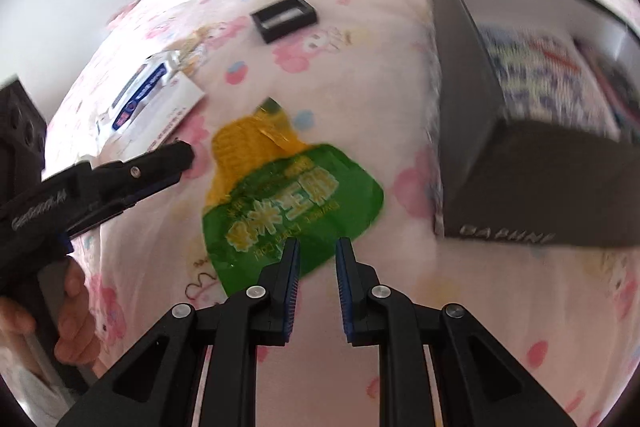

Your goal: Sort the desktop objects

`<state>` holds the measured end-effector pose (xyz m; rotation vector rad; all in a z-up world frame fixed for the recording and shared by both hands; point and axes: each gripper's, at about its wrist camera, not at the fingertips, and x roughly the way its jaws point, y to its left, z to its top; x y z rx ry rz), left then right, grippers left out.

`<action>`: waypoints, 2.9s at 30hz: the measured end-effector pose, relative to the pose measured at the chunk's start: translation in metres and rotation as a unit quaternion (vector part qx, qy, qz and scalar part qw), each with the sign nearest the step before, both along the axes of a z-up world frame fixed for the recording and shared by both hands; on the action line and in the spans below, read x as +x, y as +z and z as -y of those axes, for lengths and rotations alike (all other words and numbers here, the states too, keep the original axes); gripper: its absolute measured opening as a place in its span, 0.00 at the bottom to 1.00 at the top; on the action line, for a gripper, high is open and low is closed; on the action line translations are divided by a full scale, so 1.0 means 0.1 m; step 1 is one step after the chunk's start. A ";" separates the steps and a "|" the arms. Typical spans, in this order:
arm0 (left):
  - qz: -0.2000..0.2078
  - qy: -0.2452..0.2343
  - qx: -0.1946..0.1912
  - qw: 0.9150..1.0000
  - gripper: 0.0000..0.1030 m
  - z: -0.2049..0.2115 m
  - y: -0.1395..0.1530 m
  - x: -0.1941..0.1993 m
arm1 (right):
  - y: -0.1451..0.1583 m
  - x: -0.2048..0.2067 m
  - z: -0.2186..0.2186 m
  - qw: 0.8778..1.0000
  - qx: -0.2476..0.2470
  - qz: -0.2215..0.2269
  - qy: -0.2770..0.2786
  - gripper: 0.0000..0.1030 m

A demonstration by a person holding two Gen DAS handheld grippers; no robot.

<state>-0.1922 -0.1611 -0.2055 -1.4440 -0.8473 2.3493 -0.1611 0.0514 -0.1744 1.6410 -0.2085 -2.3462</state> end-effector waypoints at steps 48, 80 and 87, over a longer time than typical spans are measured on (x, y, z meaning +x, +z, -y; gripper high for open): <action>-0.026 -0.080 -0.012 0.996 0.47 -0.39 0.12 -0.03 | -0.09 -0.05 -0.09 0.999 -0.003 -0.022 -0.046 0.27; 0.015 -0.069 0.015 0.997 0.43 -0.19 0.05 0.00 | -0.10 -0.06 -0.41 0.998 -0.034 0.011 -0.059 0.45; 0.041 -0.062 0.059 0.996 0.70 -0.27 -0.28 -0.24 | -0.24 -0.10 -0.42 0.997 -0.042 0.024 -0.057 0.52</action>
